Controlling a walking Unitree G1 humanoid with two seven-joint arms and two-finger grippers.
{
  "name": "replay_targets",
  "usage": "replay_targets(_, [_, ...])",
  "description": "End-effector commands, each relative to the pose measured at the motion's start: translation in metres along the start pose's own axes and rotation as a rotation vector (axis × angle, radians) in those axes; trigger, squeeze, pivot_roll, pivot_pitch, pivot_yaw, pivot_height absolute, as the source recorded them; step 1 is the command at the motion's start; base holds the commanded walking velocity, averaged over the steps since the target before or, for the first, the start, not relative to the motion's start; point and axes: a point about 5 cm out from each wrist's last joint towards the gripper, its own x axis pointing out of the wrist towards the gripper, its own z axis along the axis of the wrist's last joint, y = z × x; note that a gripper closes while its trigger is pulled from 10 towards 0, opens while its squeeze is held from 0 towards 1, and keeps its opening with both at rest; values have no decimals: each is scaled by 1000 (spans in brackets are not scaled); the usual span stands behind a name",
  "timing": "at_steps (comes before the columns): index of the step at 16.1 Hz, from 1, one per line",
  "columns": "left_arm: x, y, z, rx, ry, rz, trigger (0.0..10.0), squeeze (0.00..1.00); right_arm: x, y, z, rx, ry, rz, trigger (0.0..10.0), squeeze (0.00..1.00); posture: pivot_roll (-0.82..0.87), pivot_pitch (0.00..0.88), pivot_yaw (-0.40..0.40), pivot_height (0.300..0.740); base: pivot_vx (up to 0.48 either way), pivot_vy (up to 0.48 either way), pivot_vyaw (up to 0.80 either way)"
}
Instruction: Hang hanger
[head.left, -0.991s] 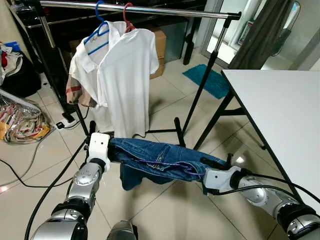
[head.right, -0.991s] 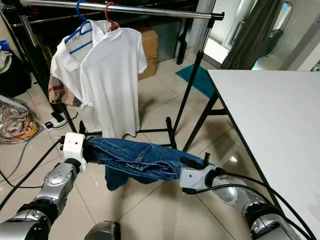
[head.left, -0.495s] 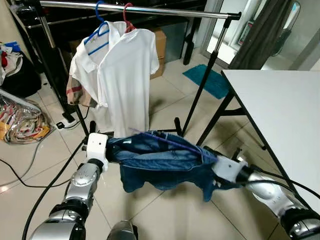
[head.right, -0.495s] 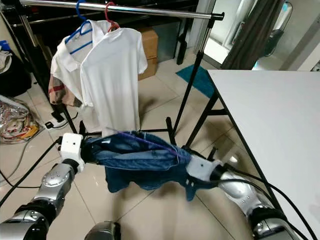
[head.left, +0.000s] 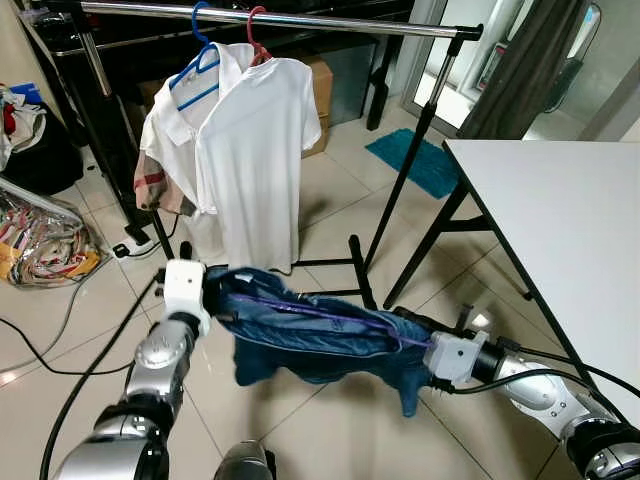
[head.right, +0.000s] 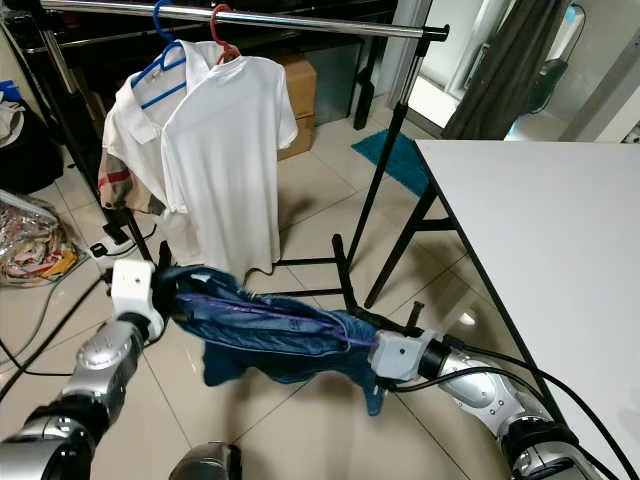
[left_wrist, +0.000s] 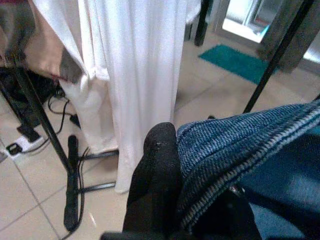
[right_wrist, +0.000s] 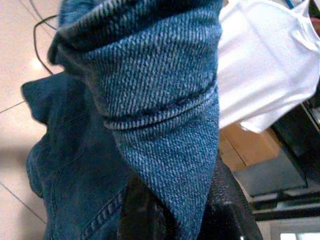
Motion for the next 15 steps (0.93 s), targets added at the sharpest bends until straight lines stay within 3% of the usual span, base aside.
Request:
replay_targets(1, [4,1,9,-13,-29,1,10000,0,-2,-2,2,-27,-15,10,10000,0,271,21,-54,740,0,0,0])
replay_targets(6, [10,1,22,-61,-78,6,10000,0,2,2,-9,-159,106,76,10000,0,271,19,-52,740,0,0,0])
replay_targets(8, [12,0,25,-71,-92,4,10000,0,5,-1,-18,-217,210,72,10000,0,272,18,-52,740,0,0,0])
replay_targets(15, [13,-5,26,-81,-97,-14,10000,0,9,-14,-33,-234,383,-14,10000,0,268,17,-54,740,0,0,0])
